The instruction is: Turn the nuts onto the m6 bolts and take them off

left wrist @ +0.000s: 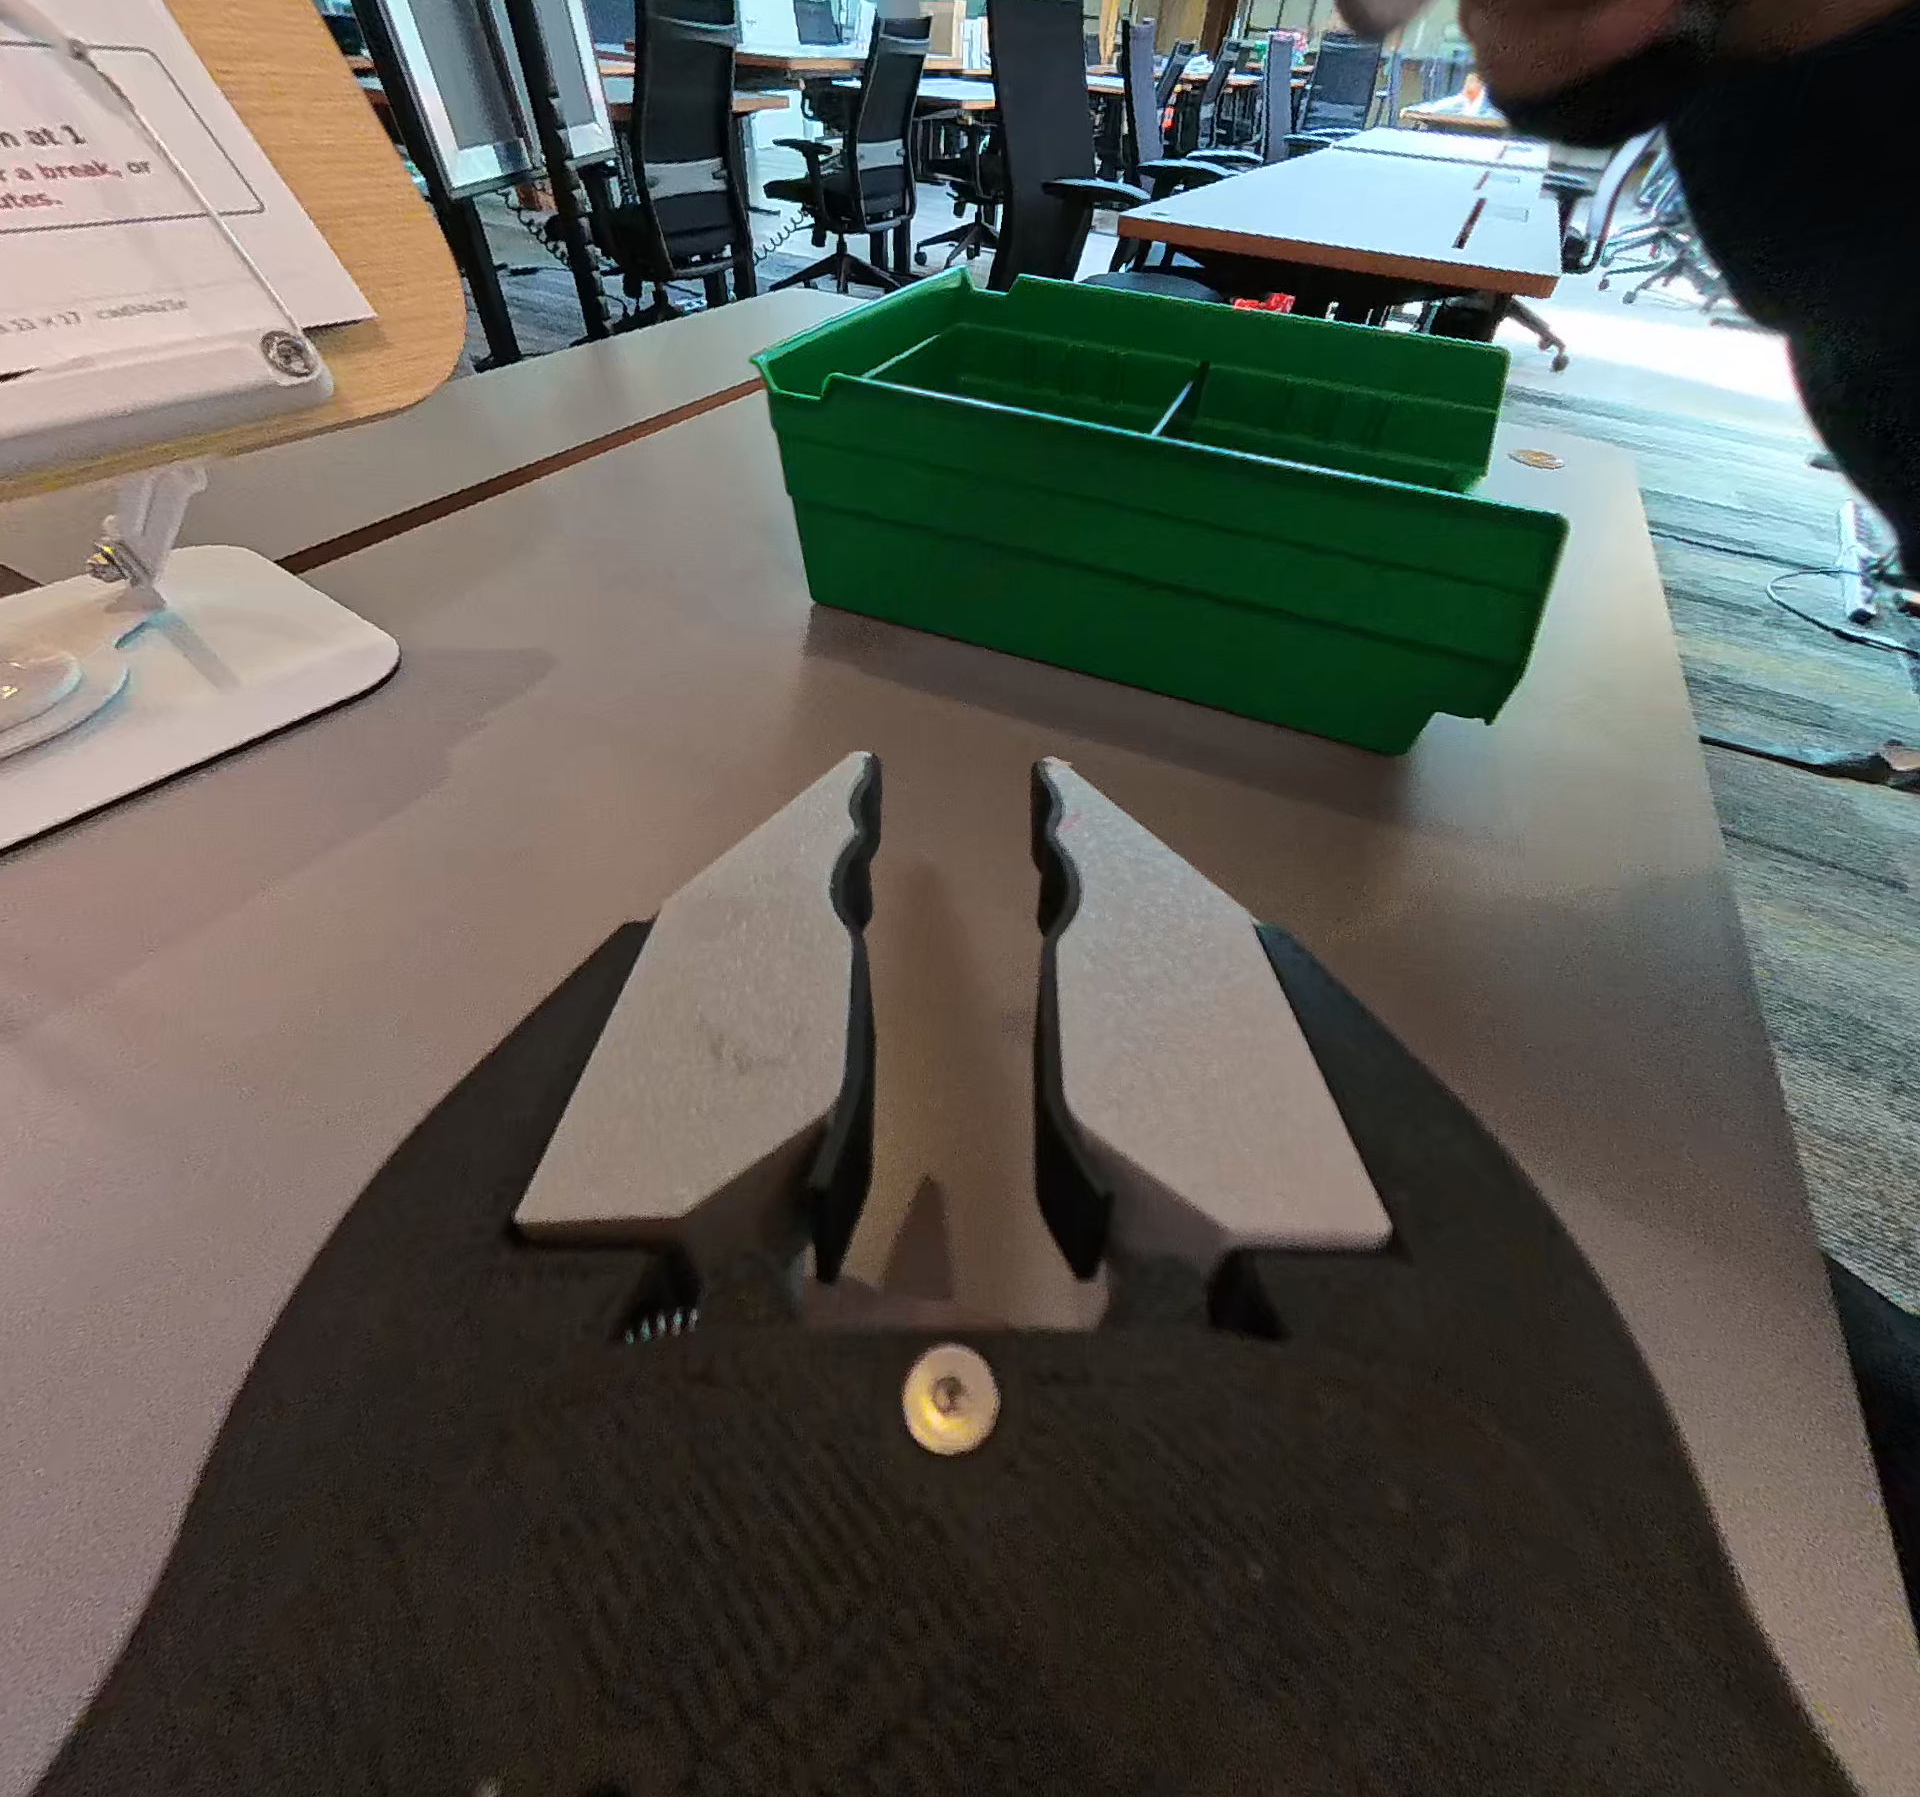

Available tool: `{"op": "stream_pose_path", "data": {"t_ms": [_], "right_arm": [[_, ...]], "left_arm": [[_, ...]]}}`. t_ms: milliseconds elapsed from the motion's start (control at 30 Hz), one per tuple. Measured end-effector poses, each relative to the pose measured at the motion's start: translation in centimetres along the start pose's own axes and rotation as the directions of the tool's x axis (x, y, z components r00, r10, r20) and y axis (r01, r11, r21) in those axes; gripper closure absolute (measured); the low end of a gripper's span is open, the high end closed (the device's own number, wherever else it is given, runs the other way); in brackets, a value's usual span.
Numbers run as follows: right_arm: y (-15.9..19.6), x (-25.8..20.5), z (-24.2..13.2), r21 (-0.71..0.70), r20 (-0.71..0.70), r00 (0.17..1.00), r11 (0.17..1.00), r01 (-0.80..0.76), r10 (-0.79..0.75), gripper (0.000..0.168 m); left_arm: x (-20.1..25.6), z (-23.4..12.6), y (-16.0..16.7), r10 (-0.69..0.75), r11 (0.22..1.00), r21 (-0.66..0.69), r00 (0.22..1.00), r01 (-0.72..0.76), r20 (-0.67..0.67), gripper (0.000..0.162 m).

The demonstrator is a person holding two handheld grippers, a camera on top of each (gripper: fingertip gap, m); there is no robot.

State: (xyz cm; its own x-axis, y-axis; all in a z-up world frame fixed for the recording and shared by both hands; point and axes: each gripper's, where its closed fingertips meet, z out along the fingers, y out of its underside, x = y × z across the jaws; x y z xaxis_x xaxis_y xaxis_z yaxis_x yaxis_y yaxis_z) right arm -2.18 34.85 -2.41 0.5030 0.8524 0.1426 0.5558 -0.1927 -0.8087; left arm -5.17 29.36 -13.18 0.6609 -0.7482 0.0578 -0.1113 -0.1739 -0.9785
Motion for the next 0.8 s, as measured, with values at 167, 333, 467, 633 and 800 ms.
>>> {"op": "stream_pose_path", "data": {"t_ms": [167,333,467,633,800], "right_arm": [[0.0,-4.3,5.3,0.189,-0.006,0.999,0.981,-0.041,0.043,0.125],[2.6,-1.4,9.9,0.272,-0.098,0.985,0.955,-0.114,0.145,0.120],[5.9,-0.2,12.3,0.270,-0.095,0.978,0.950,-0.154,0.185,0.122],[7.1,-0.3,13.4,0.211,-0.081,0.981,0.965,-0.156,0.177,0.120],[8.4,-1.7,14.8,0.147,-0.038,0.987,0.978,-0.147,0.154,0.121]], "left_arm": [[-0.8,-0.5,-0.7,-0.033,0.999,0.028,0.999,0.032,0.024,0.134],[-1.9,-0.9,-0.6,-0.075,0.997,0.033,0.996,0.074,0.044,0.134],[-2.0,-0.5,0.0,-0.059,0.998,0.002,0.997,0.059,0.053,0.134],[-1.4,-0.7,-0.5,0.003,1.000,-0.004,0.999,-0.003,0.054,0.130],[0.6,-5.0,-2.7,-0.035,0.998,0.048,0.998,0.033,0.054,0.126]]}}
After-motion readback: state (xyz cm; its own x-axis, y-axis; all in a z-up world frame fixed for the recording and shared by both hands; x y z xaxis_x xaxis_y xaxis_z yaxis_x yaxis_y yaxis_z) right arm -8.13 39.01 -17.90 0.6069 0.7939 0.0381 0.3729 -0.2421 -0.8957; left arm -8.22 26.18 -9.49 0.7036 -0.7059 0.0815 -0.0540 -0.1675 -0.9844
